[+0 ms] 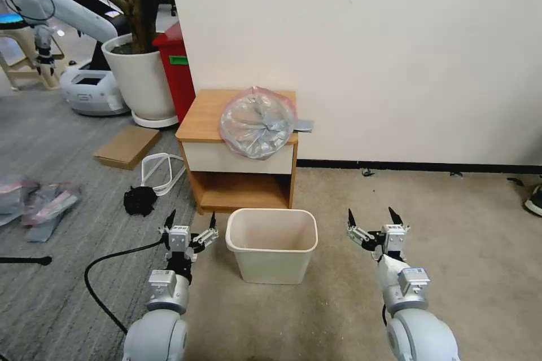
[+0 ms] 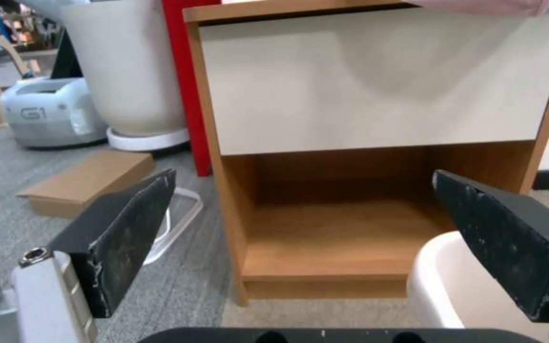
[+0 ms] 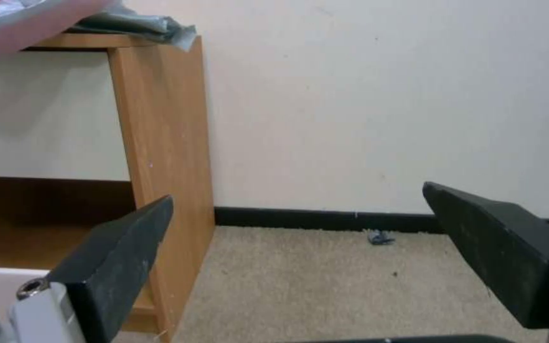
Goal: Pick up the garbage bag from the table and place it over the trash can.
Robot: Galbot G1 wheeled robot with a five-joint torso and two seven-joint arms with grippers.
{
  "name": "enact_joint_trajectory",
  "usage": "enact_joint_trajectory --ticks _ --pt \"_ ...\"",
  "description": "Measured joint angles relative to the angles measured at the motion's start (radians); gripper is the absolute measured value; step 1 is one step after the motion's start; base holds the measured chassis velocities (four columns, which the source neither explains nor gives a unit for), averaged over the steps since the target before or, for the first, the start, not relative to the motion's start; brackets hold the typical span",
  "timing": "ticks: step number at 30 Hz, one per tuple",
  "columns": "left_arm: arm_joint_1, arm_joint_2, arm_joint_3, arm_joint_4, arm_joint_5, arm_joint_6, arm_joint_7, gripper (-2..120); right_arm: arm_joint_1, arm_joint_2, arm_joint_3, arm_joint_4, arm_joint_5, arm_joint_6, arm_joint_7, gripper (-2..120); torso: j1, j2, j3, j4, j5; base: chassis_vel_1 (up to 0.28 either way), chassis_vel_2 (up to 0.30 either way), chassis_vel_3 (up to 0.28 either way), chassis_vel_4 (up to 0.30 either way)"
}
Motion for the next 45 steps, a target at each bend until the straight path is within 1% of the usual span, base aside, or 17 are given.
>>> enact_joint_trajectory --ticks 30,31,32,33,35,36,37,38,40,41,42,43,44,45 --pt "0.004 0.002 -0.001 -0.008 -0.005 0.003 0.0 100 -0.002 0.001 0.003 0.003 0.002 -0.001 0.0 100 0.0 0.0 0.0 0.0 0.0001 0.0 0.0 0.0 0.0" --pt "0.012 0.007 -0.002 -0.024 -0.018 0.01 -0.001 100 -0.009 0.005 0.012 0.015 0.009 -0.004 0.0 100 0.0 0.0 0.0 0.0001 -0.0001 0.0 0.0 0.0 0.0" --pt "0.033 0.018 -0.008 -0.062 -0.049 0.026 -0.006 100 -0.025 0.014 0.034 0.043 0.025 -0.011 0.002 100 0.0 0.0 0.0 0.0001 -0.0002 0.0 0.0 0.0 0.0" --pt "0.033 0.018 -0.008 -0.062 -0.049 0.026 -0.006 100 -0.025 0.014 0.034 0.043 0.025 -0.011 0.002 100 0.0 0.0 0.0 0.0001 -0.0002 0.0 0.0 0.0 0.0" --pt "0.085 0.049 -0.023 -0.162 -0.128 0.074 -0.024 100 -0.075 0.04 0.097 0.129 0.074 -0.034 0.009 100 0.0 0.0 0.0 0.0003 0.0003 0.0 0.0 0.0 0.0" --pt "0.093 0.057 -0.025 -0.178 -0.146 0.073 -0.028 100 -0.095 0.051 0.124 0.164 0.094 -0.044 0.012 100 0.0 0.0 0.0 0.0004 0.0006 0.0 0.0 0.0 0.0" --pt "0.093 0.057 -0.025 -0.178 -0.146 0.073 -0.028 100 -0.095 0.051 0.124 0.164 0.094 -0.044 0.012 100 0.0 0.0 0.0 0.0004 0.0006 0.0 0.0 0.0 0.0" --pt "0.096 0.073 -0.016 -0.172 -0.167 0.044 -0.027 100 -0.126 0.067 0.164 0.219 0.126 -0.059 0.017 100 0.0 0.0 0.0 0.0 0.0001 0.0 0.0 0.0 0.0" --pt "0.088 0.089 -0.013 -0.145 -0.174 0.014 -0.02 100 -0.16 0.085 0.208 0.278 0.162 -0.073 0.022 100 0.0 0.0 0.0 -0.0006 -0.0008 0.0 0.0 0.0 0.0" --pt "0.084 0.094 -0.013 -0.134 -0.175 0.006 -0.017 100 -0.161 0.086 0.204 0.276 0.182 -0.055 0.022 100 0.0 0.0 0.0 -0.0007 -0.0009 0.0 0.0 0.0 0.0" --pt "0.078 0.102 -0.012 -0.118 -0.177 -0.006 -0.011 100 -0.153 0.086 0.167 0.249 0.212 -0.021 0.016 100 0.0 0.0 0.0 0.0 -0.0001 0.0 0.0 0.0 0.0" --pt "0.078 0.102 -0.012 -0.118 -0.177 -0.006 -0.011 100 -0.153 0.086 0.167 0.249 0.212 -0.021 0.016 100 0.0 0.0 0.0 0.0 -0.0001 0.0 0.0 0.0 0.0" --pt "0.073 0.107 -0.012 -0.105 -0.178 -0.014 -0.006 100 -0.147 0.086 0.149 0.23 0.226 -0.005 0.015 100 0.0 0.0 0.0 0.0001 0.001 0.0 0.0 0.0 0.0" --pt "0.07 0.109 -0.012 -0.096 -0.178 -0.019 -0.004 100 -0.141 0.085 0.139 0.218 0.232 0.004 0.014 100 0.0 0.0 0.0 0.0003 0.0005 0.0 0.0 0.0 0.0"
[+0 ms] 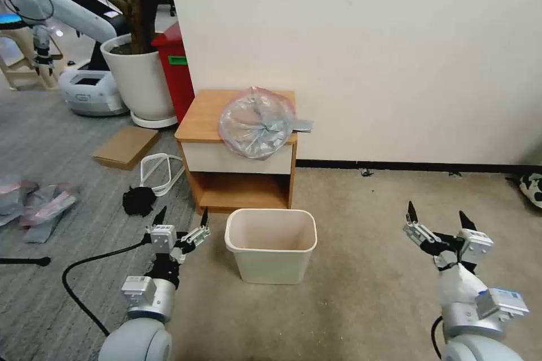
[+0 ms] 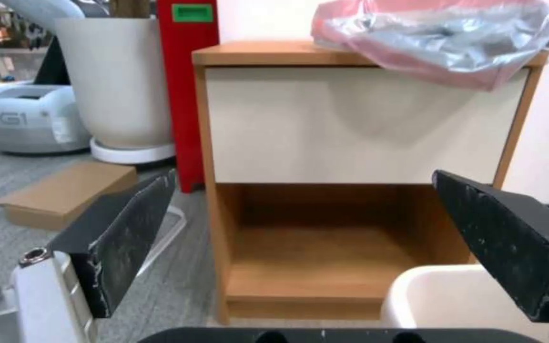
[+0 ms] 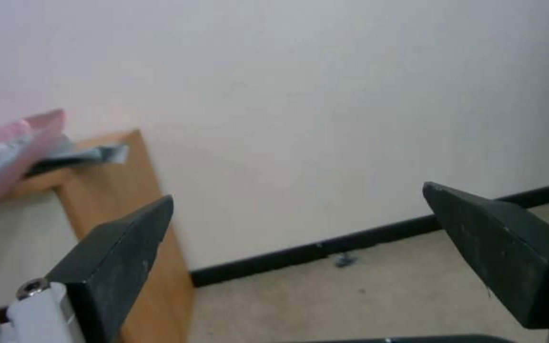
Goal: Pick up the garbage bag from the table and place it over the trash can.
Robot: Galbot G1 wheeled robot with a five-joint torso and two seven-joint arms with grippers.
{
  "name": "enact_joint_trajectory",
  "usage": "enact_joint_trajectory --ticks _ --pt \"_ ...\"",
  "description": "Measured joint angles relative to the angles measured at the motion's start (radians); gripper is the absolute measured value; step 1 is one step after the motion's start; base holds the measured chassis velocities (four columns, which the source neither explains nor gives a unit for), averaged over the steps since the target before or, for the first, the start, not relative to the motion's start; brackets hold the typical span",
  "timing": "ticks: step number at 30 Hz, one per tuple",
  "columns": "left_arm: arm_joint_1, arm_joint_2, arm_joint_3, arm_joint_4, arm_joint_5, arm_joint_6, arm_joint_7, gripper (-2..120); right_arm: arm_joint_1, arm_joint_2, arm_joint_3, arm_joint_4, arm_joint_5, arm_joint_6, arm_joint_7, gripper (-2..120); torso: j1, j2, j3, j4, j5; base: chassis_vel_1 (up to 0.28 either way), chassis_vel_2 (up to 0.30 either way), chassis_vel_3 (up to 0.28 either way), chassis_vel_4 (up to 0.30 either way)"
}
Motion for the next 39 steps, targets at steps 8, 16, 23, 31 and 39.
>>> enact_joint_trajectory --ticks 8,16,23,31,39 --pt "0.0 0.0 0.003 0.029 0.004 -0.03 0.009 100 0.032 -0.023 -0.035 -0.07 0.056 0.063 -0.02 100 0.0 0.0 0.0 -0.0003 -0.0005 0.0 0.0 0.0 0.0" --pt "0.007 -0.002 -0.001 0.008 0.003 -0.045 0.01 100 0.063 -0.07 -0.039 -0.089 0.112 0.107 -0.083 100 0.0 0.0 0.0 -0.0003 -0.0005 0.0 0.0 0.0 0.0" --pt "0.019 -0.007 -0.006 0.002 0.009 -0.045 0.01 100 0.113 -0.116 -0.076 -0.099 0.15 0.05 -0.076 100 0.0 0.0 0.0 -0.0003 -0.0004 0.0 0.0 0.0 0.0" --pt "0.034 -0.019 -0.031 -0.005 0.012 -0.044 0.01 100 0.227 -0.183 -0.171 -0.118 0.33 -0.078 0.018 100 0.0 0.0 0.0 -0.0003 -0.0005 0.0 0.0 0.0 0.0" --pt "0.058 -0.044 -0.053 -0.018 0.017 -0.046 0.006 100 0.377 -0.178 -0.247 -0.17 0.607 -0.199 0.145 100 0.0 0.0 0.0 -0.0003 -0.0006 0.0 0.0 0.0 0.0"
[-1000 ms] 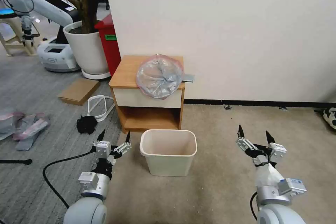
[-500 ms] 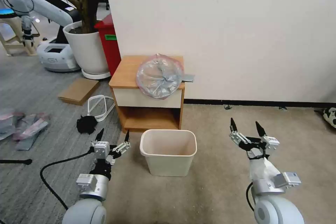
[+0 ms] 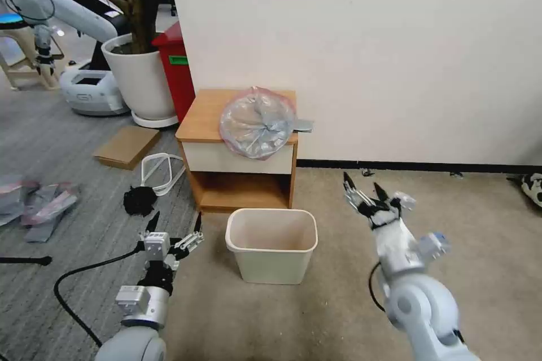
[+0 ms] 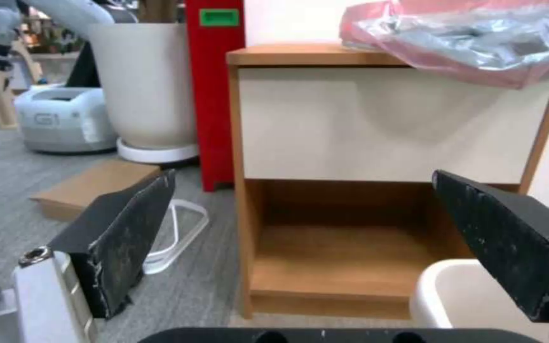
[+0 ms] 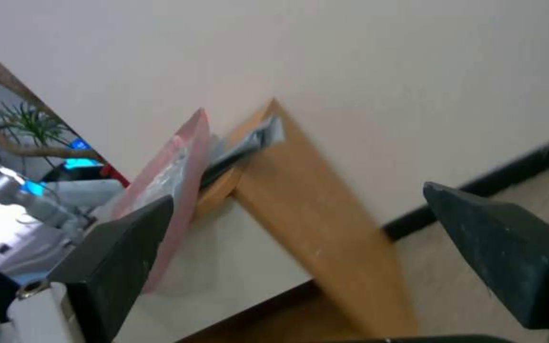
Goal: Pick up the garbage bag from the table and place it over the trash can.
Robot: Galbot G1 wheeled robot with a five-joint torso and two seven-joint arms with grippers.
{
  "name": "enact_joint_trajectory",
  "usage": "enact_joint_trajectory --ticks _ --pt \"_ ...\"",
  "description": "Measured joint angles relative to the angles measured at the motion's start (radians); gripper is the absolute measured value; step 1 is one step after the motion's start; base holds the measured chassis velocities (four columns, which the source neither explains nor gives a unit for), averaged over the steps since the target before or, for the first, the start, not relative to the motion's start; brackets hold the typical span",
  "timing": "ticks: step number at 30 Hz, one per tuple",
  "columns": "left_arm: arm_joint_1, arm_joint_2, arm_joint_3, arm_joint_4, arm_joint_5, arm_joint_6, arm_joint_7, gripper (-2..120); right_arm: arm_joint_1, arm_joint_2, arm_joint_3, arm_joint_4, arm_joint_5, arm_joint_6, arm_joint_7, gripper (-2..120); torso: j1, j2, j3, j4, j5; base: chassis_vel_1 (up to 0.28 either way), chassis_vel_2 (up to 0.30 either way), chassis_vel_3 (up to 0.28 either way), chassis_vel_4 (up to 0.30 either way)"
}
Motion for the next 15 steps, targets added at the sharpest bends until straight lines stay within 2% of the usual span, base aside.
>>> enact_joint_trajectory --ticks 7,15 --pt "0.023 -0.023 -0.033 -0.007 0.006 -0.01 -0.002 100 0.148 0.03 -0.048 -0.102 0.224 -0.046 0.117 100 0.0 0.0 0.0 0.0001 0.0001 0.0 0.0 0.0 0.0" --pt "0.031 -0.046 -0.052 -0.009 0.013 -0.016 -0.003 100 0.252 0.06 -0.07 -0.161 0.351 -0.07 0.206 100 0.0 0.0 0.0 0.0 0.0 0.0 0.0 0.0 0.0"
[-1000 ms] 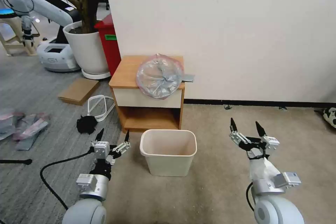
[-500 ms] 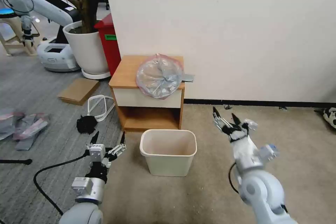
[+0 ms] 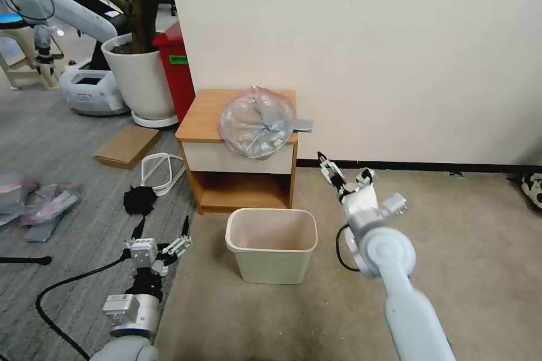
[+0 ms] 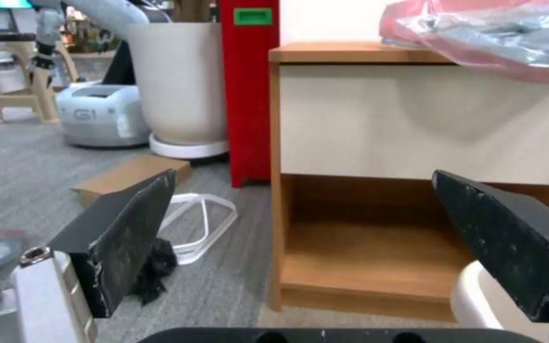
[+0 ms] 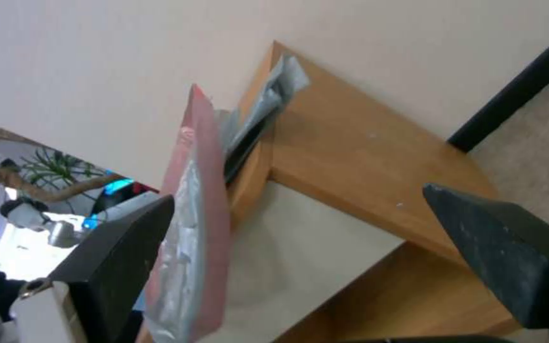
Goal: Pick up the garbage bag from the table and place it over the trash can.
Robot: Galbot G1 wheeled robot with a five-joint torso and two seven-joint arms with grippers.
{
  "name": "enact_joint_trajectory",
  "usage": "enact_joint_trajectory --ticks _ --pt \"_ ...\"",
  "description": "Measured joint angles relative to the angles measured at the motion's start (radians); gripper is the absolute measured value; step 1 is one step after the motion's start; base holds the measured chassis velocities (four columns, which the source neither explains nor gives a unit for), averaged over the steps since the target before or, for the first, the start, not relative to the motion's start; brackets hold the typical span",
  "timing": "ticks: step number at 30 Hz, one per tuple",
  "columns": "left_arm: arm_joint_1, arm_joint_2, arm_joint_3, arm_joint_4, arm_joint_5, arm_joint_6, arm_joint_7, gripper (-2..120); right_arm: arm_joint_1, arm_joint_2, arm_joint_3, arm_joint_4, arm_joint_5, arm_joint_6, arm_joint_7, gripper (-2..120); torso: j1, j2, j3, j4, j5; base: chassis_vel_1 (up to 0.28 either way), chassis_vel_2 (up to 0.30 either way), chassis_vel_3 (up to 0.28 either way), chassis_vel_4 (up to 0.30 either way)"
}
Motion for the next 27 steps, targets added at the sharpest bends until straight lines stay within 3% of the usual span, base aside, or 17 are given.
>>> enact_joint_trajectory --ticks 12,19,27 --pt "0.009 -0.015 -0.031 0.001 0.002 -0.014 0.0 100 0.162 0.078 -0.013 -0.111 0.067 -0.001 0.056 99 0.0 0.0 0.0 0.0 0.0 0.0 0.0 0.0 0.0" --pt "0.016 -0.019 -0.056 0.007 0.002 -0.023 -0.001 100 0.277 0.138 0.004 -0.259 0.072 0.011 0.063 99 0.0 0.0 0.0 0.0001 0.0 0.0 0.0 0.0 0.0" --pt "0.02 -0.039 -0.061 0.014 0.005 -0.03 -0.001 100 0.351 0.144 0.019 -0.388 0.068 0.035 0.063 99 0.0 0.0 0.0 0.0 0.0001 0.0 0.0 0.0 0.0"
